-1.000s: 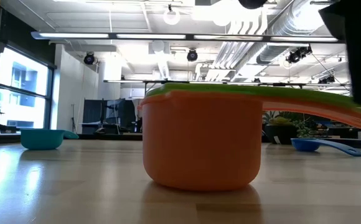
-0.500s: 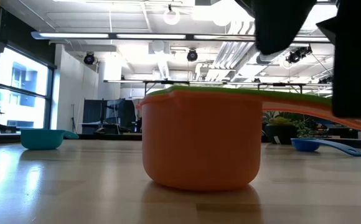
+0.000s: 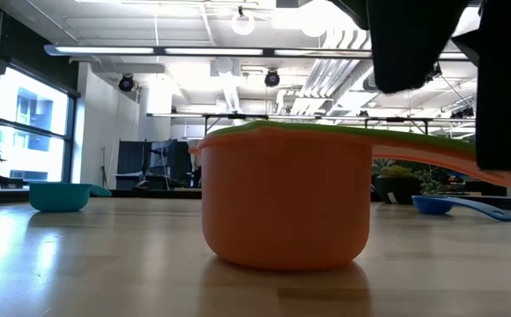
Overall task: Nest measuring cups in basket
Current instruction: Stack the green measuring cup on the orange measuring cup, then stack the dark blue measuring cup on the green measuring cup
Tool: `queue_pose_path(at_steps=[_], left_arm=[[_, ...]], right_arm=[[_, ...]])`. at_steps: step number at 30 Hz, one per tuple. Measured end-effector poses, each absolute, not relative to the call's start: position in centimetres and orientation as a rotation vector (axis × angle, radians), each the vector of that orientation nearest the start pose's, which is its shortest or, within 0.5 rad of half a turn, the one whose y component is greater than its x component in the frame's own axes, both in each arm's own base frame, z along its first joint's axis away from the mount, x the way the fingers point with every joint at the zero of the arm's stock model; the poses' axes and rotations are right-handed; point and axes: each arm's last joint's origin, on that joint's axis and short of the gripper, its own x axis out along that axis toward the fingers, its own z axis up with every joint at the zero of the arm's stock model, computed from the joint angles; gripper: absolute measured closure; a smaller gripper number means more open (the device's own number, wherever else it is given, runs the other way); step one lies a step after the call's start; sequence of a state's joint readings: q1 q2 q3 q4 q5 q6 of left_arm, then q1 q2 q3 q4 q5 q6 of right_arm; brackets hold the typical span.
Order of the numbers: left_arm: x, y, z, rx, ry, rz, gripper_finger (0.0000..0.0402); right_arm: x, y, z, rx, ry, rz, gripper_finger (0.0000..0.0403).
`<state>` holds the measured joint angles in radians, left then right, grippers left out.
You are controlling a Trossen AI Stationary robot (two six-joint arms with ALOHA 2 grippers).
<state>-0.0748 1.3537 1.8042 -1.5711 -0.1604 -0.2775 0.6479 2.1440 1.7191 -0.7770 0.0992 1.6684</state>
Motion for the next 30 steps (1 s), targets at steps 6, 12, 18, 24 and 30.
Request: queue_pose_path(at_steps=[6,12,18,24,30], left_arm=[[19.9,-1.0,43.5,-0.117,1.092,0.230,0.0346],[19.9,-1.0,43.5,-0.117,1.092,0.229,0.0346],[19.9,-1.0,43.5,-0.117,1.091,0.230,0.0346],[19.9,-1.0,43.5,-0.118,1.091,0.230,0.0346],[19.9,-1.4,43.5,-0.169,1.103,0.176,0.0346]], right_arm=[[35.6,26.6,19.9,1.026,1.145,-0.518,0.0137],[35.5,26.3,21.0,1.036,1.115,-0.508,0.0137],[35.6,26.4,21.0,1.045,1.126,-0.481,0.0137],[36.3,25.8,21.1,1.001,1.115,-0.431,0.0137],[37.8,23.7,21.7,0.923,1.087,-0.369,0.0137]])
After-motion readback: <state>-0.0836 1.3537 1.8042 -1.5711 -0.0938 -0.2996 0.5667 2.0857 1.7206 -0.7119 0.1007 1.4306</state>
